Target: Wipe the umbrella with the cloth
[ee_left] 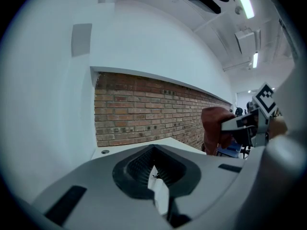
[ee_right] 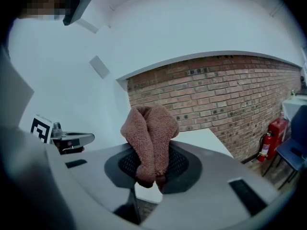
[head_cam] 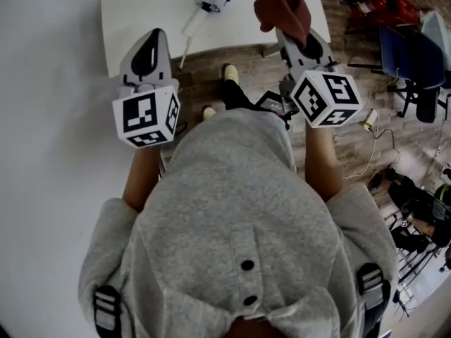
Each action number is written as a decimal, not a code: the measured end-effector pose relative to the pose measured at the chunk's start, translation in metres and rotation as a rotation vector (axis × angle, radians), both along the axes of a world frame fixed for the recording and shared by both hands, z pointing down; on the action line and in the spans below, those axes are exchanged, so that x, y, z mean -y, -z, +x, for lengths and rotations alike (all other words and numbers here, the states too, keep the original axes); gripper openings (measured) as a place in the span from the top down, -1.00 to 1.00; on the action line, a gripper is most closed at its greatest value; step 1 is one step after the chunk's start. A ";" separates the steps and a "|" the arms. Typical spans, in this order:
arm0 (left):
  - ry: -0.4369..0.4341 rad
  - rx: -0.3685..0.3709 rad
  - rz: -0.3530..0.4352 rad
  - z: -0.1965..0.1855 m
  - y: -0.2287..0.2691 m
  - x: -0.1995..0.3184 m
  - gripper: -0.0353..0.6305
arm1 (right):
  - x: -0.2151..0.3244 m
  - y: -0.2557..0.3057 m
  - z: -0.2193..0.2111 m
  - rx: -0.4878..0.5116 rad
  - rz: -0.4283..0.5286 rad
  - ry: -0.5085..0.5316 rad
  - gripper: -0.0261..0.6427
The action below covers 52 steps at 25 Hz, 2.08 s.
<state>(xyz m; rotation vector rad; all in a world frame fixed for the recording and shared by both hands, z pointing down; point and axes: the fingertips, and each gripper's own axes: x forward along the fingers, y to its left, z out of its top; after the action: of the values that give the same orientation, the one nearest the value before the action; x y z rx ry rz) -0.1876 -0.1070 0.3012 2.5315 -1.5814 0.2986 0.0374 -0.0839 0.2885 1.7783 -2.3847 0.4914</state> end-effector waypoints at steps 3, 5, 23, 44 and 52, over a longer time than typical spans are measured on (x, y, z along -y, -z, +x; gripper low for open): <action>-0.008 0.010 -0.006 0.010 0.000 0.019 0.85 | 0.021 0.001 0.008 -0.013 -0.001 0.000 0.67; -0.014 0.013 -0.012 0.016 0.000 0.029 0.85 | 0.033 0.001 0.013 -0.020 -0.009 -0.002 0.67; -0.017 0.053 -0.075 0.063 -0.027 0.097 0.85 | 0.123 -0.027 0.055 -0.031 -0.079 0.038 0.67; -0.035 0.242 -0.196 0.109 -0.083 0.119 0.85 | 0.174 -0.052 0.094 -0.046 -0.099 0.116 0.67; -0.087 0.317 -0.387 0.102 -0.159 0.116 0.76 | 0.201 -0.078 0.091 -0.078 -0.127 0.134 0.67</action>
<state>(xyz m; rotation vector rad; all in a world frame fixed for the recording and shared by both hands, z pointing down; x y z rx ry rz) -0.0854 -0.2230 0.4602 2.3314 -1.3406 0.9569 0.1281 -0.2851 0.3663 1.5454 -2.3435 0.5329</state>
